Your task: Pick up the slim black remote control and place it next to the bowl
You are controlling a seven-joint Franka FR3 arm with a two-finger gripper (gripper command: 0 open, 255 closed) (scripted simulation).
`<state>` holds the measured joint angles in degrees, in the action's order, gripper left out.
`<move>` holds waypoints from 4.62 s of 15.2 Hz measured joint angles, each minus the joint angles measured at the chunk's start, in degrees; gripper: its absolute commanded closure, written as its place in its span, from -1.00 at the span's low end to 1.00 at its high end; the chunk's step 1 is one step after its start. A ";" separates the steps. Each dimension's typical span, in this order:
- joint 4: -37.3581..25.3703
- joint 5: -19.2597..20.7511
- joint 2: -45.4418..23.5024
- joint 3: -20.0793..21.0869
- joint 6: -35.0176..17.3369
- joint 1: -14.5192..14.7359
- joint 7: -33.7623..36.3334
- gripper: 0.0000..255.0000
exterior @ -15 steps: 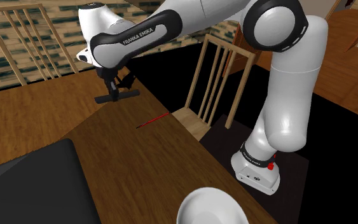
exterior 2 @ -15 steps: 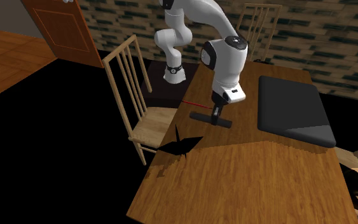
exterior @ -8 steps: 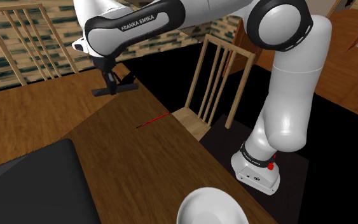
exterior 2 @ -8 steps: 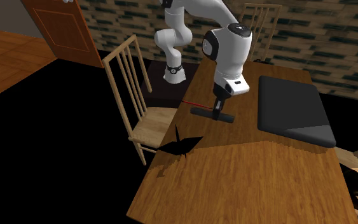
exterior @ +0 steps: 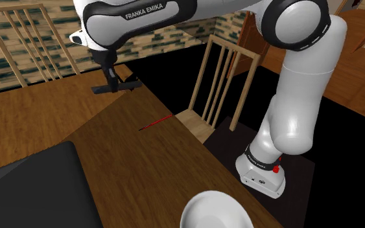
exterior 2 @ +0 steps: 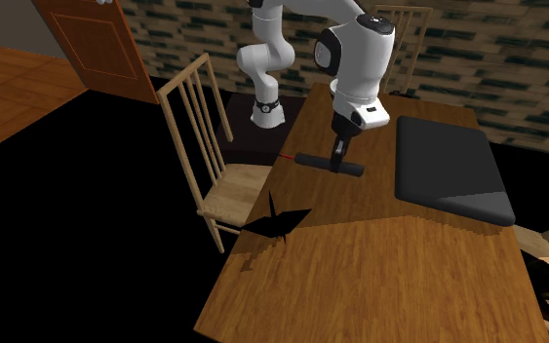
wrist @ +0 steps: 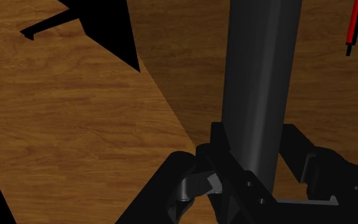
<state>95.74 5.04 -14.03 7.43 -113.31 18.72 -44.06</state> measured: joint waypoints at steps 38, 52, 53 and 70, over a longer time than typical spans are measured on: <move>40.91 -6.22 27.30 16.14 -12.90 14.04 27.44 1.00; 45.89 -2.47 20.29 17.37 -24.36 13.16 30.74 1.00; 45.94 -2.25 19.94 17.49 -24.71 13.17 31.06 1.00; 43.86 -4.75 24.12 17.10 -18.93 13.78 29.24 -1.00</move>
<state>139.59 0.28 10.10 24.53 -132.24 32.50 -14.82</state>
